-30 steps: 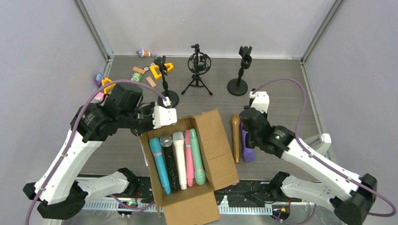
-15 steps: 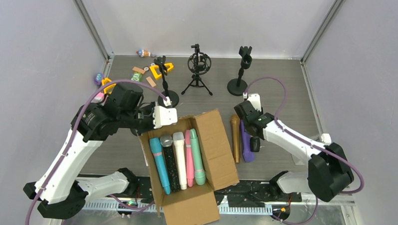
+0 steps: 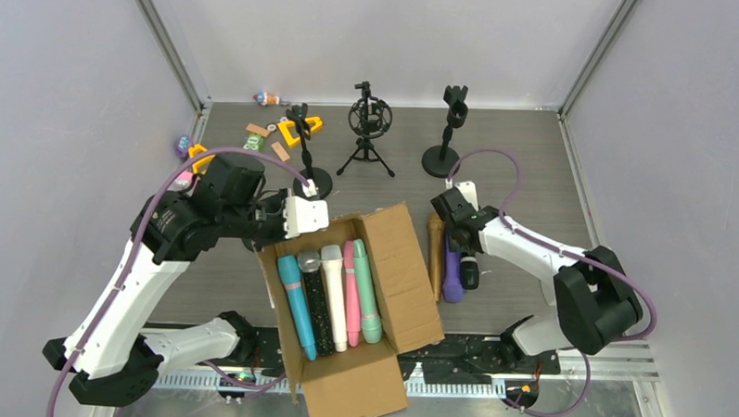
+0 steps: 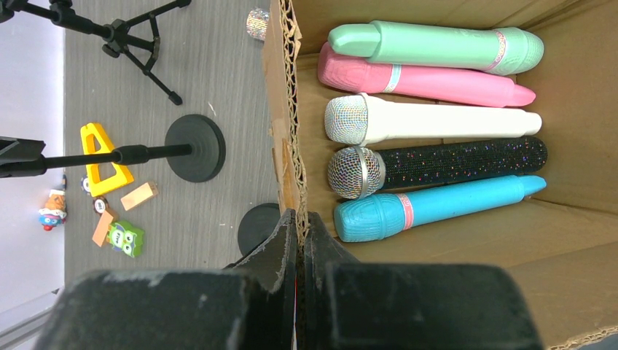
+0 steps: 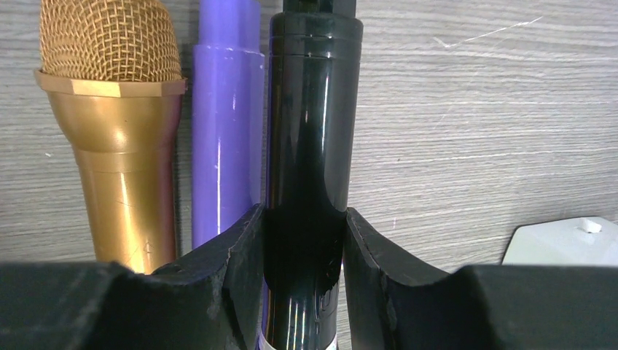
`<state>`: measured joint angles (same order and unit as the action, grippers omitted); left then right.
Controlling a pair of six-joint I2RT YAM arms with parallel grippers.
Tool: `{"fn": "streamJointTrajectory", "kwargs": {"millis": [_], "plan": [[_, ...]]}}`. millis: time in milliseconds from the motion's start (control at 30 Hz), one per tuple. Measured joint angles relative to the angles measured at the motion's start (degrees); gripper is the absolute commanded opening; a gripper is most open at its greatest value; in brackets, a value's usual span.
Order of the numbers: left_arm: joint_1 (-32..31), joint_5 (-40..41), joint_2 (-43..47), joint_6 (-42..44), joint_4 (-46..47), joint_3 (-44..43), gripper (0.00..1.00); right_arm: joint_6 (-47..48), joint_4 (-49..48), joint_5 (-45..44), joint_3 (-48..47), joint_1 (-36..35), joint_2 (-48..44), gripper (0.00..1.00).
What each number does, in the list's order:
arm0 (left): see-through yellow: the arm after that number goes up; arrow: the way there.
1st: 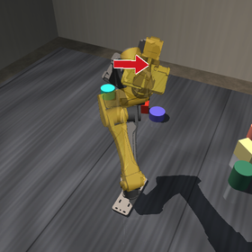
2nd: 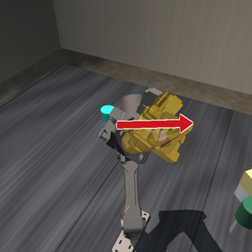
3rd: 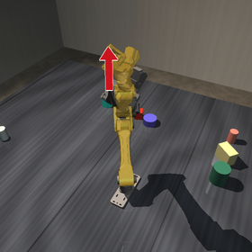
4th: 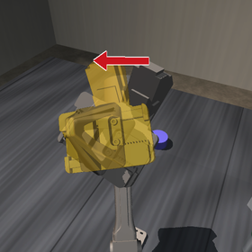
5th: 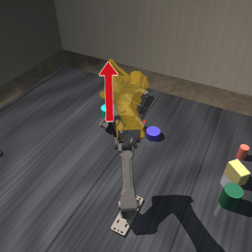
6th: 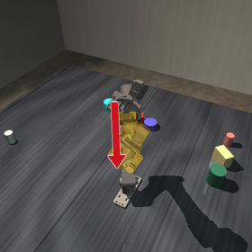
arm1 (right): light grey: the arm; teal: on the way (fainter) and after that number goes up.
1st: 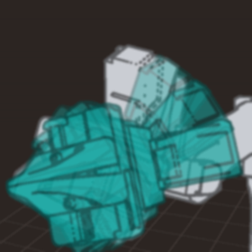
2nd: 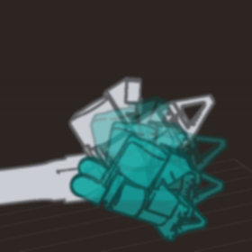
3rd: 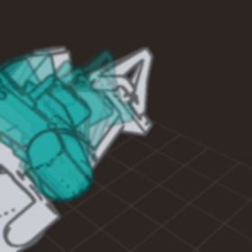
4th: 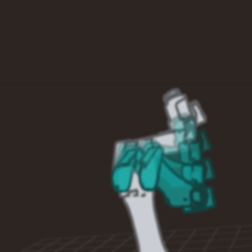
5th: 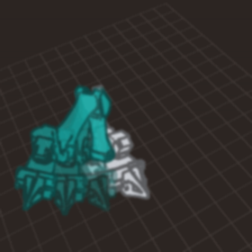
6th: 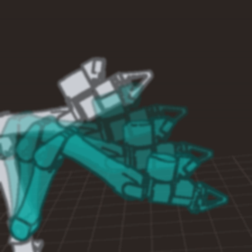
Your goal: Attach the microphones to the stand
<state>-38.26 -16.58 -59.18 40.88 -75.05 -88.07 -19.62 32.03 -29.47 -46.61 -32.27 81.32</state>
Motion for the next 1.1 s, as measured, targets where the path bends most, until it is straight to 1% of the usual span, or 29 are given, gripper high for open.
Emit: {"fn": "streamJointTrajectory", "kwargs": {"millis": [67, 100, 267, 300, 367, 500, 600, 700, 767, 800, 900, 933, 1000, 1100], "plan": [[0.00, 0.00, 0.02, 0.00, 0.00, 0.00, 0.00, -0.07, 0.22, 0.92, 0.00, 0.15, 0.63, 0.48], [0.00, 0.00, 0.02, 0.00, 0.00, 0.00, 0.00, -0.13, 0.35, 1.29, 0.00, 0.15, 0.94, 0.52], [0.00, -0.02, 0.04, -0.02, 0.00, -0.15, 0.00, -0.68, 1.05, 2.95, 0.85, 0.17, 1.33, 0.64], [0.00, -0.02, 0.04, -0.02, 0.00, -0.17, 0.00, -0.81, 1.27, 3.13, 1.09, 0.17, 1.25, 0.68], [0.00, -0.02, 0.04, -0.02, 0.00, -0.20, 0.00, -1.14, 2.08, 3.30, 1.25, 0.17, 0.96, 0.70], [0.00, -0.04, 0.04, -0.13, 0.00, -0.20, 0.00, -1.53, 4.09, 3.26, 0.98, 0.20, -1.38, 0.69], [0.00, -0.09, 0.04, -0.24, 0.00, -0.20, 0.00, -1.70, 7.15, 3.17, -1.18, 0.20, -6.71, 0.68], [0.00, -0.09, 0.07, -0.63, 0.02, -0.20, 0.00, -2.19, 9.79, 2.05, -7.08, -1.22, -14.16, 0.67], [0.00, -0.09, 0.07, -1.18, 0.04, -0.20, 0.00, -3.10, 10.97, 0.02, -13.22, -5.16, -18.45, 0.67], [0.00, -0.07, 0.07, -1.46, 0.07, -0.20, 0.00, -3.63, 11.56, -1.46, -16.39, -8.87, -19.82, 0.66], [0.00, -0.07, 0.07, -1.88, 0.13, -0.20, 0.00, -5.99, 11.89, -4.72, -24.11, -23.76, -20.79, 0.66], [0.00, -0.07, 0.07, -1.97, 0.13, -0.20, 0.00, -6.56, 11.76, -5.44, -25.49, -27.74, -20.28, 0.67], [0.00, -0.07, 0.04, -2.25, 0.13, -0.22, 0.00, -8.22, 10.78, -7.28, -27.67, -37.92, -17.42, 0.67], [0.00, -0.07, -0.04, -2.93, 0.13, -0.48, 0.00, -9.92, 7.67, -8.57, -28.17, -47.19, -11.76, 0.65]]}}
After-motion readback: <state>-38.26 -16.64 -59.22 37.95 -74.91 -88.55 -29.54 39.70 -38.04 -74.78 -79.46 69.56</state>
